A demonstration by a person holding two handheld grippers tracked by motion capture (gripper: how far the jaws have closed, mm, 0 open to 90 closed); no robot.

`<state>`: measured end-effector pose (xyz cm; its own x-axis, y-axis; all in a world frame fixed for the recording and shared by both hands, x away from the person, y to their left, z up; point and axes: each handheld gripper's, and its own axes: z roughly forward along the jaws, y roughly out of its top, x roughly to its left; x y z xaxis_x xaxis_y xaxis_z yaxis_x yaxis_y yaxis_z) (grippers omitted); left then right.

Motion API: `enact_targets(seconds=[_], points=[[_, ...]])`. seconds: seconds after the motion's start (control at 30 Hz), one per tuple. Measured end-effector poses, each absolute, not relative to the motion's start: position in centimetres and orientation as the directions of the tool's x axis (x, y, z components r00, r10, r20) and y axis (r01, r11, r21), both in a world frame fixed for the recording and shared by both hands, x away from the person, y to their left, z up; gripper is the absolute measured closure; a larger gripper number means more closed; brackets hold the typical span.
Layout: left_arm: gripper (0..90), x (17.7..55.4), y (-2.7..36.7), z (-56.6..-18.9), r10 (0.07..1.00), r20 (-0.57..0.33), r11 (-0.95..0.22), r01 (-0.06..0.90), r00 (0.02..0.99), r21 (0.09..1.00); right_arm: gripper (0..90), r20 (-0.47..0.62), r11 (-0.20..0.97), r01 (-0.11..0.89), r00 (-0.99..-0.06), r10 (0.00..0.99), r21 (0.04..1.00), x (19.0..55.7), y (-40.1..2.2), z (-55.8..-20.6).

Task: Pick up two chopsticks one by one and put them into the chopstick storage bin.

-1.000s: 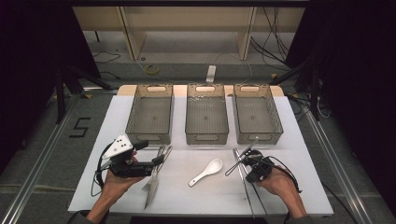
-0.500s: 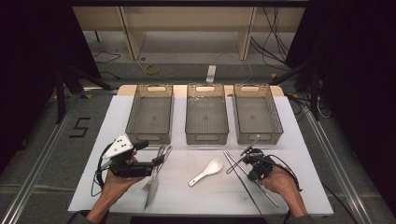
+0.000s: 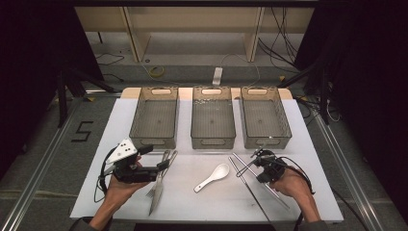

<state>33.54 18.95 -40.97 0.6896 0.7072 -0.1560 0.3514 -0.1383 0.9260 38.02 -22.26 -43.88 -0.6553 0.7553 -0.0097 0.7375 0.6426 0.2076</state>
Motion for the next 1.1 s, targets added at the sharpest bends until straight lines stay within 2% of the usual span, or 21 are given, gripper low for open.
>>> enact_targets(seconds=[0.2,0.4,0.57,0.87,1.1], points=[[15.3,33.8,18.5,-41.0,0.696,-0.16,-0.147,0.356,0.7,0.923,86.6,-0.021,0.67,0.687,-0.693,0.72,0.28,37.3,-22.0,-41.6],[15.3,34.3,17.3,-40.9,0.653,-0.141,-0.211,0.357,0.744,0.91,86.6,-0.056,0.75,0.58,-0.778,0.626,0.318,36.0,-19.6,-39.8],[15.8,34.8,15.7,-41.0,0.59,-0.127,-0.293,0.358,0.797,0.886,86.5,-0.08,0.821,0.48,-0.847,0.525,0.31,35.3,-16.8,-39.5],[16.9,34.7,12.1,-41.7,0.484,-0.023,-0.476,0.286,0.875,0.832,86.5,-0.12,0.896,0.329,-0.918,0.377,0.299,34.3,-13.2,-39.3],[24.1,34.3,10.4,-42.2,0.38,0.042,-0.591,0.208,0.924,0.779,86.5,-0.138,0.924,0.27,-0.939,0.314,0.271,33.7,-11.6,-39.6]])
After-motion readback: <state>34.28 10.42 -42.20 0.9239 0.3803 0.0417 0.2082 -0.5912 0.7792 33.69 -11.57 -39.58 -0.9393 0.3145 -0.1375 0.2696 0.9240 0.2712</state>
